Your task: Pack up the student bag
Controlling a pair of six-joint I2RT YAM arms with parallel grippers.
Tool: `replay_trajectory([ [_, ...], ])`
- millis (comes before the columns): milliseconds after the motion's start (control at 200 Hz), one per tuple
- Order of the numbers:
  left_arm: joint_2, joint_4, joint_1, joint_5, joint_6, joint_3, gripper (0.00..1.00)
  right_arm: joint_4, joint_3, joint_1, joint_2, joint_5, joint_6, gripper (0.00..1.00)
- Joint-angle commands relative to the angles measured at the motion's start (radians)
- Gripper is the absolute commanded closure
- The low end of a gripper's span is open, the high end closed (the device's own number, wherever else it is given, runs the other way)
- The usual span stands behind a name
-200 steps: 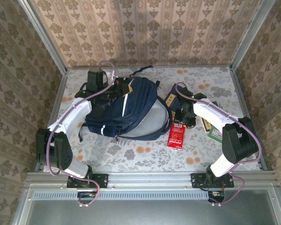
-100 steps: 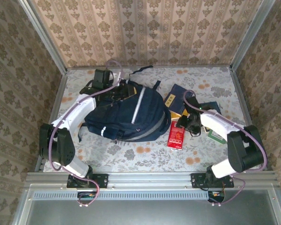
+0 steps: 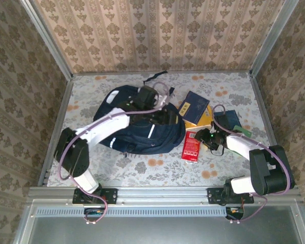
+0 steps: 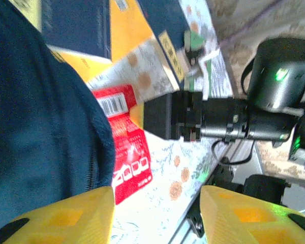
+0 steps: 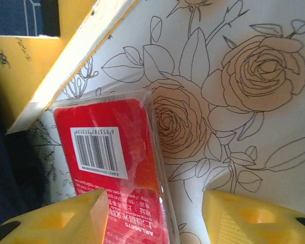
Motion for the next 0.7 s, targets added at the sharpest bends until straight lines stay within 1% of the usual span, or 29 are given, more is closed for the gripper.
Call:
replay_trajectory([
  [0,0.092,0.029,-0.051,-0.036,-0.05,0.012,0.57,0.174,-0.022,-0.002,0.052,-0.116,0.017,0.47],
  [155,0.195,0.03,-0.107,-0.067,-0.042,0.027,0.69,0.218,-0.046,-0.004,0.055,-0.144,0.024,0.5],
  [370,0.313,-0.008,-0.12,-0.144,-0.027,0.057,0.7,0.29,-0.056,-0.004,0.089,-0.231,0.031,0.52],
  [470,0.37,-0.016,-0.122,-0.146,-0.021,0.077,0.71,0.335,-0.057,-0.004,0.111,-0.278,0.043,0.54],
  [560,0.413,-0.021,-0.123,-0.14,-0.017,0.09,0.75,0.365,-0.062,-0.003,0.107,-0.299,0.055,0.58],
  [645,0.439,-0.019,-0.124,-0.132,-0.019,0.094,0.79,0.368,-0.062,-0.001,0.105,-0.308,0.055,0.59],
  [695,0.452,-0.015,-0.124,-0.123,-0.02,0.093,0.83,0.382,-0.064,-0.001,0.112,-0.326,0.056,0.6],
])
